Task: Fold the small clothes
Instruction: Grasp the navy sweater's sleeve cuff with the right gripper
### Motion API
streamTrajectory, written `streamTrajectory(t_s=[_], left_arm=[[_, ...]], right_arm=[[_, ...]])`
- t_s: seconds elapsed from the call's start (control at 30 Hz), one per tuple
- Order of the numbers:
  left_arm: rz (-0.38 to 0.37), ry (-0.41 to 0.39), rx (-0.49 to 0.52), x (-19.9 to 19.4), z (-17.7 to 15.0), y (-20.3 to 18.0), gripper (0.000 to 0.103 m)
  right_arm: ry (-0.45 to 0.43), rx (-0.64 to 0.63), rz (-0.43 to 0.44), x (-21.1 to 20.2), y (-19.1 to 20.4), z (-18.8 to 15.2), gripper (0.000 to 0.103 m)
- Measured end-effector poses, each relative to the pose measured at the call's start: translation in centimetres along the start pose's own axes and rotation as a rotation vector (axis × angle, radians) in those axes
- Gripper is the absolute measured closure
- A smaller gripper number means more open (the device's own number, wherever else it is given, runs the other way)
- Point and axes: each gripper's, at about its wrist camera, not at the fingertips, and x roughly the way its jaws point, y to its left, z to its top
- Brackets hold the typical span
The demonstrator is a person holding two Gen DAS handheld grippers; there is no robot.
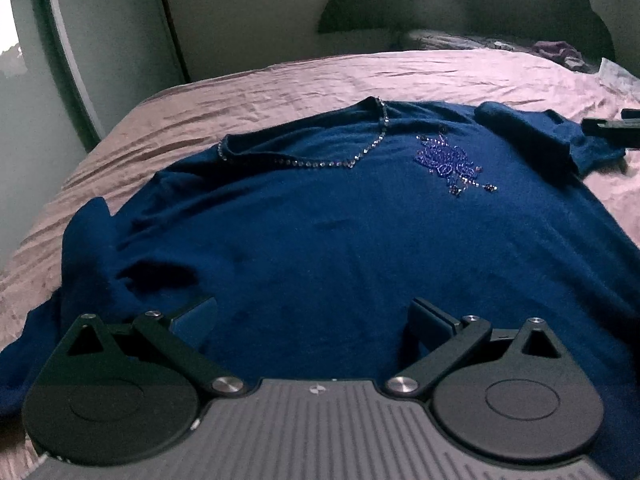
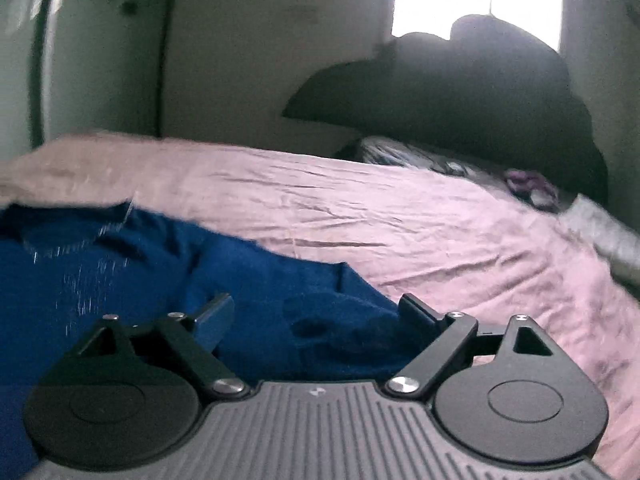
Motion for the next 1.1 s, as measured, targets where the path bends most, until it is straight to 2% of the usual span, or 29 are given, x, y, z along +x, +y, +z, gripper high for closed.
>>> streamTrajectory(t_s=[0.13, 0.23, 0.3, 0.37, 0.47, 0.5, 0.53, 0.63, 0.67, 0.77, 0.87, 0.97, 1.1], left_arm=[[0.003, 0.001, 0.006, 0.4, 0.3, -0.1, 0.0], [-0.009, 0.004, 0.001, 0.7, 0.6, -0.4, 0.0], [-0.014, 0.009, 0.004, 0.8, 0.7, -0.7, 0.0], [-0.01, 0.013, 0.008, 0.9, 0.6, -0.8, 0.0], [-0.007, 0.015, 0.009, 0.9, 0.6, -0.8, 0.0], [-0.005, 0.015, 0.008, 0.9, 0.6, -0.8, 0.0], [-0.003, 0.015, 0.007, 0.9, 0.7, -0.7, 0.0], [0.007, 0.017, 0.005, 0.9, 0.7, -0.5, 0.0], [0.008, 0.018, 0.003, 0.9, 0.7, -0.4, 0.0], [0.003, 0.021, -0.003, 0.9, 0.7, -0.2, 0.0], [0.005, 0.023, -0.003, 0.9, 0.9, 0.4, 0.0], [0.037, 0.009, -0.03, 0.6, 1.2, 1.6, 0.0], [0.067, 0.004, -0.085, 0.4, 1.4, 3.7, 0.0]], right_arm=[[0.013, -0.196, 0.025, -0.8, 1.0, -2.2, 0.013], [0.051, -0.369, 0.02, 0.1, 2.5, -4.0, 0.013], [0.007, -0.481, -0.006, 0.3, 3.7, -4.9, 0.014], [-0.009, -0.506, -0.007, 0.8, 4.2, -4.8, 0.014], [-0.032, -0.475, 0.025, 1.9, 3.9, -4.5, 0.017], [-0.031, -0.452, 0.051, 2.1, 3.6, -4.4, 0.03], [-0.021, -0.431, 0.08, 2.3, 3.3, -4.3, 0.051], [-0.011, -0.437, 0.103, 2.5, 3.1, -4.2, 0.083], [-0.011, -0.433, 0.105, 2.4, 3.1, -3.9, 0.086], [-0.024, -0.315, 0.14, 2.0, 2.1, -3.2, 0.091], [-0.032, -0.096, 0.194, 1.6, -0.9, -2.1, 0.092], [-0.004, 0.188, 0.274, 2.7, -5.2, -1.3, 0.092], [0.053, 0.517, 0.367, 4.7, -10.6, -2.5, 0.092]])
